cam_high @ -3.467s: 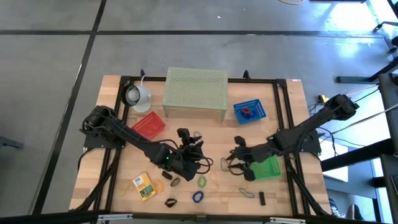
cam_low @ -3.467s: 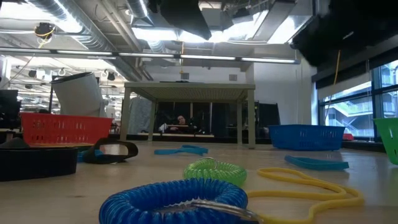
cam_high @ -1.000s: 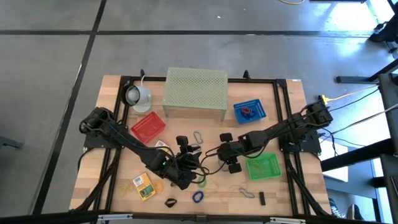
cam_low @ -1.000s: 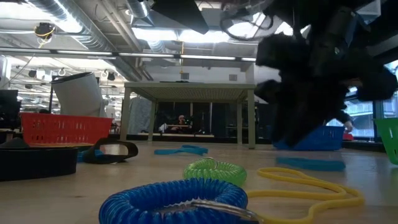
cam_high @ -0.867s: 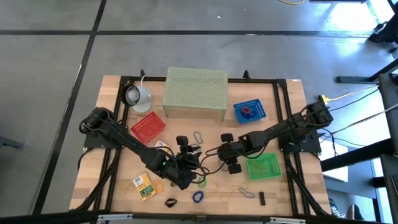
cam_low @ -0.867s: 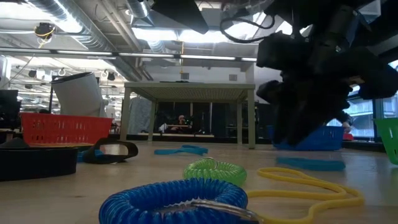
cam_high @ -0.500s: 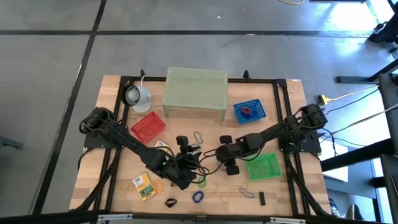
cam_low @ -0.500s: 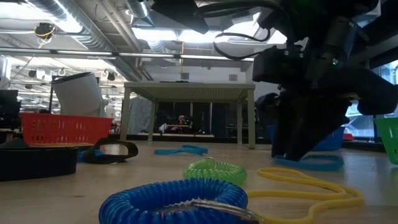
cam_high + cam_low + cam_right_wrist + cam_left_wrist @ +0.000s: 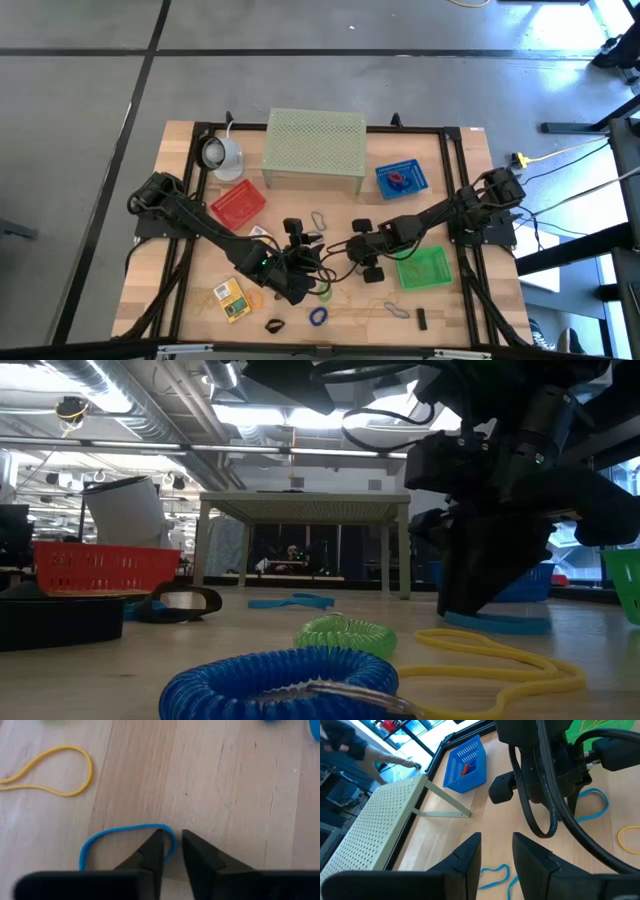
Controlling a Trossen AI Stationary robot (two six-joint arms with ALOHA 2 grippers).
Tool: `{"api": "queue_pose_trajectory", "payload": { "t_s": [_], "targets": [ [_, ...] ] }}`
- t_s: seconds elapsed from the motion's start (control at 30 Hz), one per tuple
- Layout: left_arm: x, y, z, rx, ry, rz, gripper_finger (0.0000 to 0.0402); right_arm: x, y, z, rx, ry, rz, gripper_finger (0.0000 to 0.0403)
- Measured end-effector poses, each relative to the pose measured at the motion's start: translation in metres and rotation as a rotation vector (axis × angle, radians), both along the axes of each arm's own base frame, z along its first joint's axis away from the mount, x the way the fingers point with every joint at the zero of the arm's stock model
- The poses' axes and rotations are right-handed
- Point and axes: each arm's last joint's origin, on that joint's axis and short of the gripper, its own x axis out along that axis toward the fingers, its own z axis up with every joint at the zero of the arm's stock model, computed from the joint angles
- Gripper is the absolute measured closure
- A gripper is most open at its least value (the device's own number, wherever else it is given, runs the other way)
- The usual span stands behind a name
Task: Pick & Place Office Desk Supplies
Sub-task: Put the blue rubber band into the green bin
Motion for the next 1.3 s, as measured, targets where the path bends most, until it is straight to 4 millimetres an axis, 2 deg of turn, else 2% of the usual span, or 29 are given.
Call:
{"api": "queue_pose_trajectory", "payload": {
  "t_s": [0.13, 0.3, 0.43, 0.7, 0.87, 1.03, 1.17, 1.3],
  "targets": [
    [0.0, 0.0, 0.0, 0.0, 0.0, 0.0, 0.0298, 0.0, 0.0, 0.0, -0.012, -0.002, 0.034, 0.0393],
    [0.0, 0.0, 0.0, 0.0, 0.0, 0.0, 0.0298, -0.001, 0.0, 0.002, -0.019, -0.01, 0.065, 0.0395],
    [0.0, 0.0, 0.0, 0.01, -0.004, 0.007, 0.0298, -0.007, -0.003, 0.014, -0.052, -0.023, 0.056, 0.04],
    [-0.001, 0.002, 0.003, 0.092, -0.048, 0.073, 0.0298, -0.018, -0.012, 0.084, -0.087, -0.312, -0.113, 0.0399],
    [-0.001, 0.003, 0.003, 0.154, -0.043, 0.087, 0.0298, -0.028, -0.016, 0.127, -0.089, -0.549, -0.238, 0.0399],
    [-0.002, 0.004, 0.004, 0.19, -0.028, 0.083, 0.0298, -0.03, -0.012, 0.162, -0.102, -0.837, -0.355, 0.0399],
    [-0.002, 0.004, 0.004, 0.207, -0.011, 0.074, 0.0298, -0.027, -0.006, 0.18, -0.089, -0.999, -0.319, 0.0399],
    [-0.003, 0.004, 0.003, 0.22, -0.004, 0.079, 0.0298, -0.026, -0.004, 0.182, -0.048, -1.016, -0.269, 0.0399]
  ]
}}
